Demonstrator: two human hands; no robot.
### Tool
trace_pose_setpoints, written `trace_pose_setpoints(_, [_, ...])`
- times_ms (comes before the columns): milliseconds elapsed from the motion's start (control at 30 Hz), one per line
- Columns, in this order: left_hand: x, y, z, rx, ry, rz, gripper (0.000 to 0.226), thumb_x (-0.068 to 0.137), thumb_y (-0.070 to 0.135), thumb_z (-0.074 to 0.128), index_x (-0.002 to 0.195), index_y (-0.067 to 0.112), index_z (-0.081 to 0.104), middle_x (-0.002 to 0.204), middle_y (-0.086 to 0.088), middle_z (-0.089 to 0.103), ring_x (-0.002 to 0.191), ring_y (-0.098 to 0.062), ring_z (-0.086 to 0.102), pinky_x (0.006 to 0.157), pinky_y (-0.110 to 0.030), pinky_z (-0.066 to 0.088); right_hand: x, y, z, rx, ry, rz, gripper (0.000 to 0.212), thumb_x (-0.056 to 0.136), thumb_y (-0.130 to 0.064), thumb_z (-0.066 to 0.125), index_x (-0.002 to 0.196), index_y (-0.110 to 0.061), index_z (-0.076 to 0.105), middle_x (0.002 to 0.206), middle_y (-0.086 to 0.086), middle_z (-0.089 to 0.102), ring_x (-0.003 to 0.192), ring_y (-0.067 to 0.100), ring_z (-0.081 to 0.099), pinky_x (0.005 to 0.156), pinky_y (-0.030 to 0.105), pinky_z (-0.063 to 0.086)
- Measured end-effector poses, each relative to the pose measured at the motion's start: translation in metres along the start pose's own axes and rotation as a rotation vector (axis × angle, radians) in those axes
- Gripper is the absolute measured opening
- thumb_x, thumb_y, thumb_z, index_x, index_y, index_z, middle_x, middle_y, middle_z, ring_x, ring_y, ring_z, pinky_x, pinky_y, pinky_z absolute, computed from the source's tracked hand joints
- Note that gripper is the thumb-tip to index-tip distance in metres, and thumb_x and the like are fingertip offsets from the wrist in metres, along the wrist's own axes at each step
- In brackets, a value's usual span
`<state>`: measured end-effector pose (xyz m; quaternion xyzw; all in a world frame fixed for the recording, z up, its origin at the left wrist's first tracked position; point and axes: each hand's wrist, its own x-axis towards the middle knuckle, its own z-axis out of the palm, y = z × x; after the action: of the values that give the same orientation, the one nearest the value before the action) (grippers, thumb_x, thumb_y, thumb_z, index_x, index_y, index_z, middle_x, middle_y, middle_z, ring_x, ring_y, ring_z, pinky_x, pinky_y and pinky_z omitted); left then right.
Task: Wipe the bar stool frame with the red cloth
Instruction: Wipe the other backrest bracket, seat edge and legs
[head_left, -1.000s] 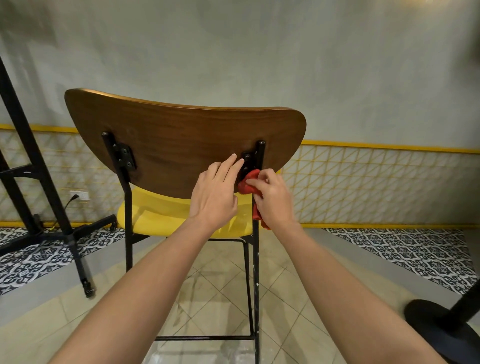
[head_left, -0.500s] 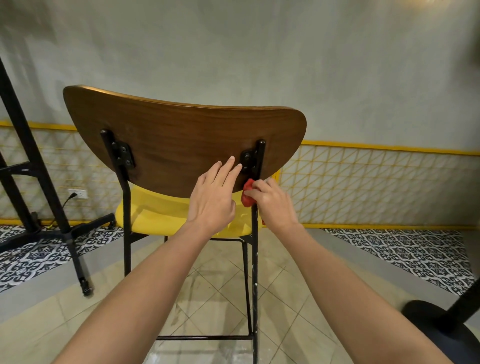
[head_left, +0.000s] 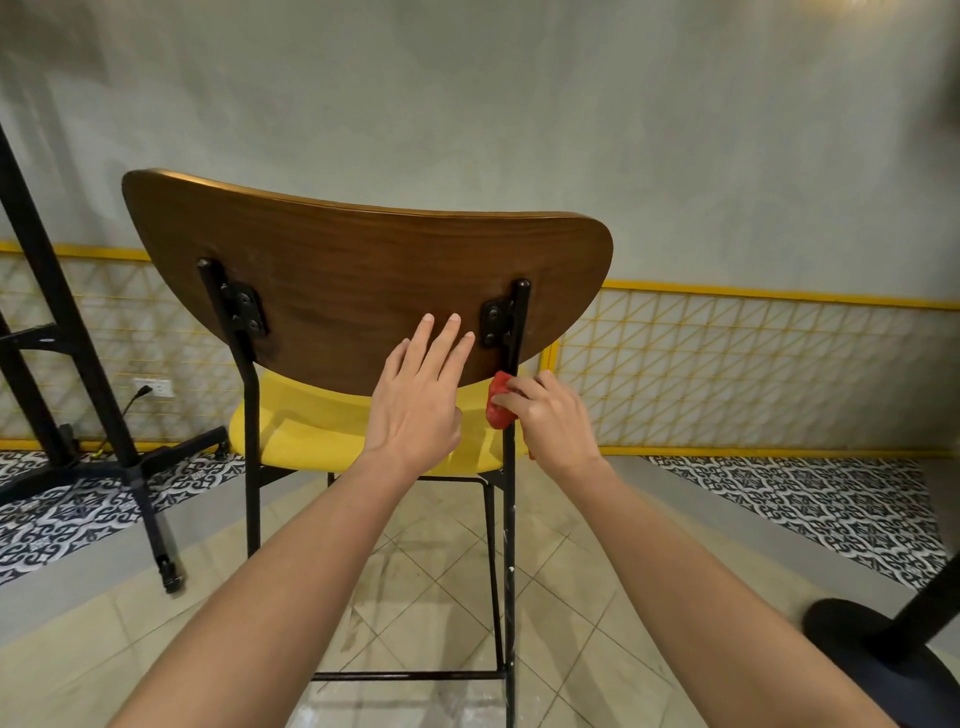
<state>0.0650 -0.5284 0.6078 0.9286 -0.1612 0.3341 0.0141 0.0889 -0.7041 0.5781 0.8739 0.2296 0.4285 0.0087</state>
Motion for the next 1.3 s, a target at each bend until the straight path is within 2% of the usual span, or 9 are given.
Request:
trace_pose_setpoints(133, [0.000,0.001,0.002,-0.022,0.021,0.016,0.074,0.080,0.016,0.061,0.147,0.016,0.030,0.156,-0.007,0.024,0.145,-0.029,0.016,0.113,-0.041,0.025,-0.005,-0.004,0.001,0.152,0.133,0.203,0.040,0.069,0.001,0.076,0.104,-0.017,0.069,0.105,0.005,0.067,0.088,0.027,0.059,0.069,0.038,0.051])
trace_pose_setpoints(267, [0.003,0.004,0.002,-0.042,0.035,0.021,0.074,0.077,0.014,0.063,0.145,0.016,0.034,0.154,-0.007,0.030,0.144,-0.029,0.021,0.111,-0.041,0.028,0.006,-0.007,-0.007,0.355,0.272,0.423,0.035,0.079,0.004,0.063,0.108,-0.016,0.069,0.110,0.001,0.067,0.095,0.023,0.055,0.080,0.022,0.042])
trace_pose_setpoints(500, [0.003,0.005,0.005,-0.043,0.034,0.020,0.073,0.077,0.015,0.064,0.144,0.016,0.035,0.152,-0.008,0.032,0.143,-0.030,0.023,0.109,-0.042,0.030,0.003,-0.008,-0.002,0.380,0.059,0.442,0.035,0.082,0.001,0.062,0.109,-0.019,0.070,0.114,0.001,0.064,0.104,0.022,0.052,0.085,0.032,0.048])
trace_pose_setpoints(600, [0.004,0.008,0.003,-0.052,0.028,0.012,0.073,0.079,0.016,0.062,0.146,0.017,0.033,0.153,-0.007,0.031,0.143,-0.029,0.023,0.109,-0.041,0.030,0.001,-0.002,-0.006,0.356,0.121,0.418,0.035,0.080,0.003,0.061,0.107,-0.018,0.071,0.110,0.002,0.065,0.099,0.022,0.053,0.081,0.023,0.042])
trace_pose_setpoints(733, [0.006,0.012,0.003,-0.086,0.022,-0.013,0.074,0.080,0.016,0.061,0.147,0.017,0.029,0.155,-0.007,0.027,0.144,-0.029,0.020,0.110,-0.041,0.028,0.013,0.001,-0.016,0.505,0.356,0.651,0.035,0.081,0.001,0.060,0.108,-0.019,0.069,0.110,0.000,0.065,0.101,0.018,0.052,0.082,0.007,0.030])
trace_pose_setpoints(833, [0.006,0.012,0.005,-0.072,0.041,-0.007,0.075,0.077,0.016,0.064,0.145,0.016,0.033,0.153,-0.008,0.032,0.142,-0.030,0.025,0.108,-0.042,0.032,0.031,0.000,-0.023,0.577,0.359,0.608,0.034,0.082,-0.003,0.062,0.111,-0.020,0.067,0.111,-0.002,0.065,0.102,0.014,0.052,0.087,0.006,0.031])
trace_pose_setpoints(967, [0.007,0.010,0.007,-0.057,0.049,-0.001,0.078,0.073,0.016,0.066,0.145,0.015,0.034,0.152,-0.007,0.034,0.140,-0.031,0.029,0.106,-0.042,0.035,0.032,-0.011,-0.021,0.667,0.289,0.655,0.035,0.083,-0.008,0.065,0.116,-0.019,0.065,0.110,-0.003,0.065,0.102,0.013,0.053,0.089,0.018,0.037])
trace_pose_setpoints(1133, [0.007,0.012,0.006,-0.057,0.074,-0.001,0.078,0.071,0.015,0.069,0.143,0.014,0.039,0.149,-0.008,0.039,0.137,-0.031,0.036,0.104,-0.043,0.038,0.016,-0.001,-0.021,0.586,0.121,0.630,0.033,0.084,-0.009,0.064,0.114,-0.023,0.066,0.107,-0.004,0.065,0.103,0.014,0.051,0.090,0.022,0.038])
trace_pose_setpoints(1300, [0.010,0.012,0.001,-0.057,0.086,-0.003,0.080,0.070,0.015,0.070,0.143,0.014,0.038,0.149,-0.008,0.038,0.134,-0.029,0.040,0.104,-0.042,0.038,0.040,-0.002,-0.037,0.598,0.398,0.576,0.032,0.081,-0.005,0.064,0.110,-0.019,0.068,0.108,-0.002,0.066,0.101,0.014,0.055,0.088,0.016,0.036])
